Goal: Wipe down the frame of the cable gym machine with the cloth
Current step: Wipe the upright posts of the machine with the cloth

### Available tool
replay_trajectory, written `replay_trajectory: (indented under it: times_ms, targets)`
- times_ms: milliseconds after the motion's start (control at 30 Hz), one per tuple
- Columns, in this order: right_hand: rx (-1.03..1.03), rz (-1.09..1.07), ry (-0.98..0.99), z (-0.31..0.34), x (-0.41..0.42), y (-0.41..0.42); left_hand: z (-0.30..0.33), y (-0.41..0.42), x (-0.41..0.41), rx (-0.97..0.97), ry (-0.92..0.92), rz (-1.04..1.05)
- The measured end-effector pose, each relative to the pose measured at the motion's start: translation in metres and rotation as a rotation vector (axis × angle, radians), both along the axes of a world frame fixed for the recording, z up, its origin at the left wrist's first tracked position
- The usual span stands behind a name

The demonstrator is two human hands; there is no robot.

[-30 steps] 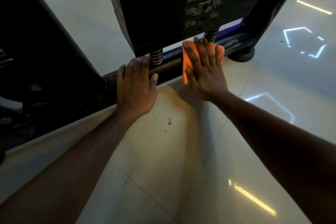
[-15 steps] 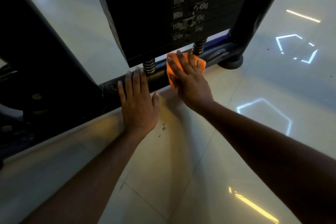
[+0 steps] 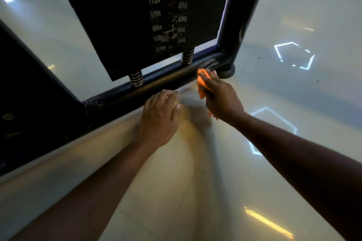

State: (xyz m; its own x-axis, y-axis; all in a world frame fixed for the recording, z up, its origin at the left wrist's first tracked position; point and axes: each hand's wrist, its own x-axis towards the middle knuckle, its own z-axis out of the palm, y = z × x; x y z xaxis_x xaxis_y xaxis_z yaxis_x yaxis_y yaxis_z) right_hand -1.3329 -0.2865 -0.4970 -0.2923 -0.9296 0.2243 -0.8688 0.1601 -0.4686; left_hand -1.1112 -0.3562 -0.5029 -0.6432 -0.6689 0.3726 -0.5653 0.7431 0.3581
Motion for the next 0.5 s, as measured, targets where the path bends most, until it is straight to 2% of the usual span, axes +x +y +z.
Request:
replay_trajectory:
  times_ms: [100,267,367,500]
  targets:
    - [-0.060,-0.054,0.016,0.007,-0.009,-0.018,0.008,-0.025,-0.031,-0.027,-0.027,0.031]
    - [-0.043,-0.109,-0.010,-0.002,-0.011,-0.060,0.014,-0.071,-0.082,-0.070,-0.230,0.101]
    - [-0.046,-0.065,0.141,-0.030,-0.017,-0.066,0.003,-0.081,-0.089,-0.117,-0.262,0.137]
    - [-0.042,-0.060,0.310,-0.037,-0.067,-0.070,-0.006,-0.075,-0.089,-0.192,-0.217,0.162]
